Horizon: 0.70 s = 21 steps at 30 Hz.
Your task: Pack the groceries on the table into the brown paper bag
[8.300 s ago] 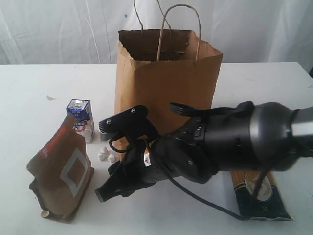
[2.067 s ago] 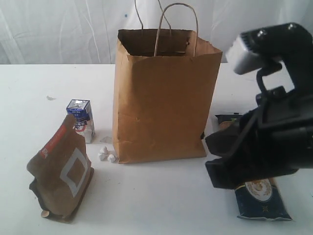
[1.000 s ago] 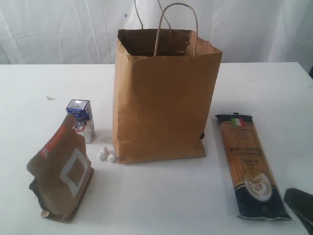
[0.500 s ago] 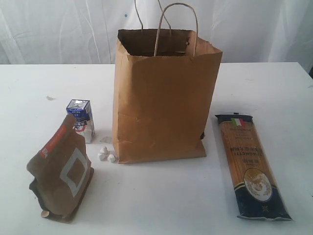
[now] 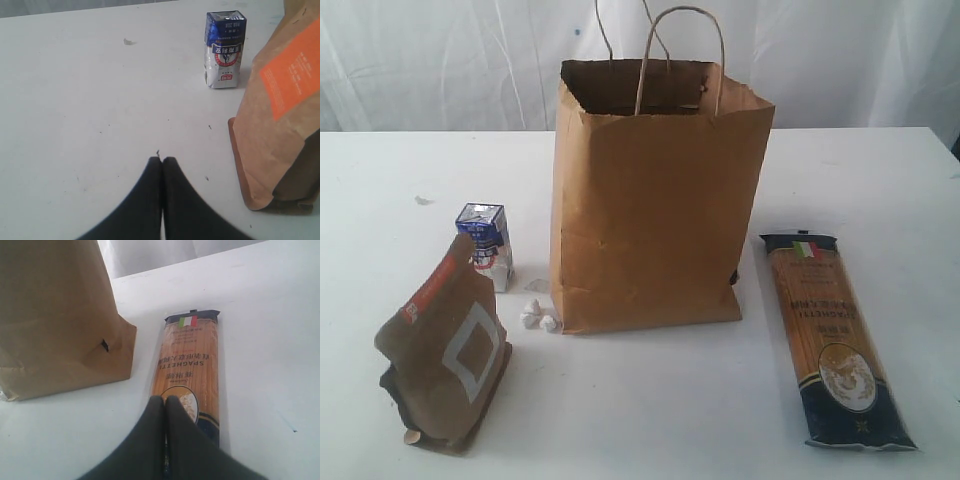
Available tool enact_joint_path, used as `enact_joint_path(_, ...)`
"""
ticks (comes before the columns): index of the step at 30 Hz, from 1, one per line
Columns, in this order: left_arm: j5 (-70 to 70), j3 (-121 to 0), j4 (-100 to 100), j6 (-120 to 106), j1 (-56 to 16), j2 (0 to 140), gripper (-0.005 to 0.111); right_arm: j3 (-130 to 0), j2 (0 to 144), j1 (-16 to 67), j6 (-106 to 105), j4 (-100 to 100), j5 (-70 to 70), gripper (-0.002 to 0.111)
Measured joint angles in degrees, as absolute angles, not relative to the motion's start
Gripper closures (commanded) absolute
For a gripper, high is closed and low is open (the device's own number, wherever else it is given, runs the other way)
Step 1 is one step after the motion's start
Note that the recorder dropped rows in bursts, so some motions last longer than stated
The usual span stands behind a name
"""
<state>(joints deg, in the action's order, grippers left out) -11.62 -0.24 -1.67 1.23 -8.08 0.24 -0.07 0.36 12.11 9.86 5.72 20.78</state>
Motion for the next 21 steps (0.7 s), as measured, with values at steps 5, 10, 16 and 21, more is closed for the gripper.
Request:
enact_joint_path(5,-11.62,-0.24,-1.67,1.23,-8.08,0.24,0.107,-0.07,0.36,12.11,3.93,5.61,20.78,0.108)
enact_joint_path(10,-11.62,-0.24,-1.67,1.23,-8.08,0.24,0.107,-0.07,0.36,12.11,-0.35,5.49,20.78,0.108)
enact_joint_path(16,-11.62,-0.24,-1.67,1.23,-8.08,0.24,0.107,-0.07,0.36,12.11,-0.56,5.49,20.78,0.108)
enact_joint_path(21,-11.62,-0.24,-1.67,1.23,-8.08,0.24,0.107,-0.07,0.36,12.11,-0.59,5.49,20.78,0.108)
